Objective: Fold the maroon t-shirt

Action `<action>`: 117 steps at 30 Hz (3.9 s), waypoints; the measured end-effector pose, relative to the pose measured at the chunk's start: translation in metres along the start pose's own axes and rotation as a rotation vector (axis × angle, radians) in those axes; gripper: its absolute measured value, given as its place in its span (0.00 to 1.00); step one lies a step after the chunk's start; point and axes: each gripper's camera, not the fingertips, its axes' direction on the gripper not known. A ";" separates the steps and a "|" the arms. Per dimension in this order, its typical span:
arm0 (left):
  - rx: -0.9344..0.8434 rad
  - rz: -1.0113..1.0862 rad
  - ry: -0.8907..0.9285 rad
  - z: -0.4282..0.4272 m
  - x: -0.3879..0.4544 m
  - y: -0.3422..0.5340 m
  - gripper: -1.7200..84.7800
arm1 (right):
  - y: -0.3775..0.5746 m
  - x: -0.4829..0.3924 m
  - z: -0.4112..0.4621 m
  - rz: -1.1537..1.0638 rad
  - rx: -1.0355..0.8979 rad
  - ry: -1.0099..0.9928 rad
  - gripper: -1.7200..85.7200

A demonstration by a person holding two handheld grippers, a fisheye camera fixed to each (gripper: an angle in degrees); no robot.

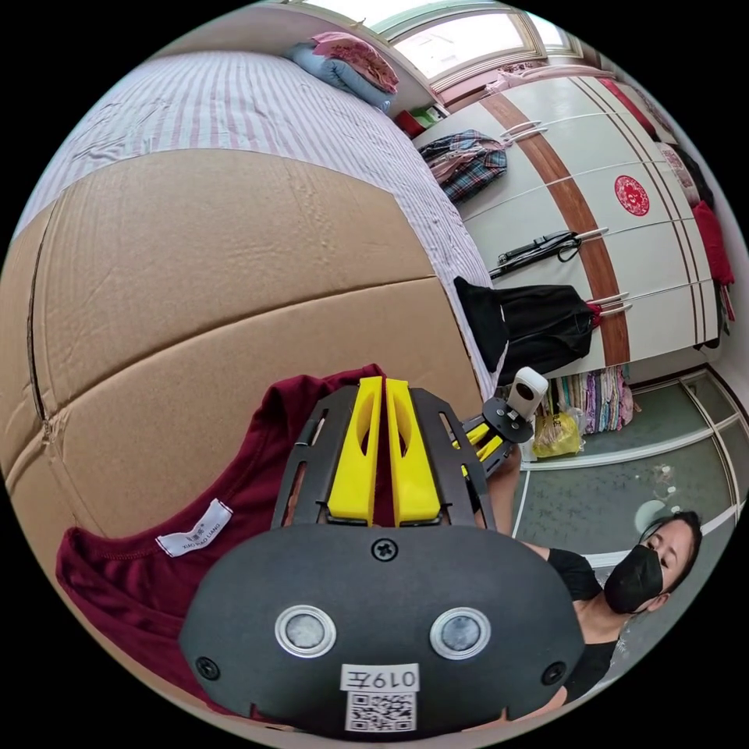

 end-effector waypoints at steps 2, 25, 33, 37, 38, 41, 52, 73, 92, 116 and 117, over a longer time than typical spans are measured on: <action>-0.001 0.001 0.004 0.000 -0.001 0.001 0.03 | -0.005 -0.003 0.003 -0.015 -0.003 0.012 0.11; -0.047 0.003 -0.133 0.051 -0.006 0.022 0.03 | -0.005 0.035 0.011 0.101 0.015 -0.026 0.03; -0.042 -0.016 -0.094 0.068 -0.015 0.045 0.03 | -0.016 0.031 0.027 0.071 0.037 0.017 0.10; -0.032 -0.030 -0.071 0.076 -0.020 0.059 0.03 | -0.018 0.035 0.043 0.080 0.001 0.039 0.06; -0.029 -0.034 -0.076 0.079 -0.021 0.063 0.03 | -0.016 0.036 0.043 0.082 0.009 0.032 0.04; -0.028 -0.040 -0.089 0.089 -0.022 0.075 0.03 | -0.007 0.044 0.043 0.105 0.020 0.023 0.03; -0.098 -0.032 -0.143 0.135 -0.011 0.121 0.04 | 0.016 0.062 0.058 0.127 0.033 -0.021 0.02; -0.064 -0.010 -0.210 0.225 0.018 0.293 0.05 | 0.075 0.062 0.114 0.112 0.037 -0.003 0.03; 0.095 0.383 -0.680 0.348 0.133 0.733 0.03 | 0.113 -0.035 0.169 -0.158 0.142 0.262 0.06; 0.098 0.518 -0.525 0.511 0.142 0.863 0.07 | 0.077 -0.016 0.248 0.068 0.067 0.475 0.12; 0.091 0.526 -0.527 0.519 0.142 0.867 0.09 | 0.076 -0.016 0.249 0.067 0.062 0.478 0.12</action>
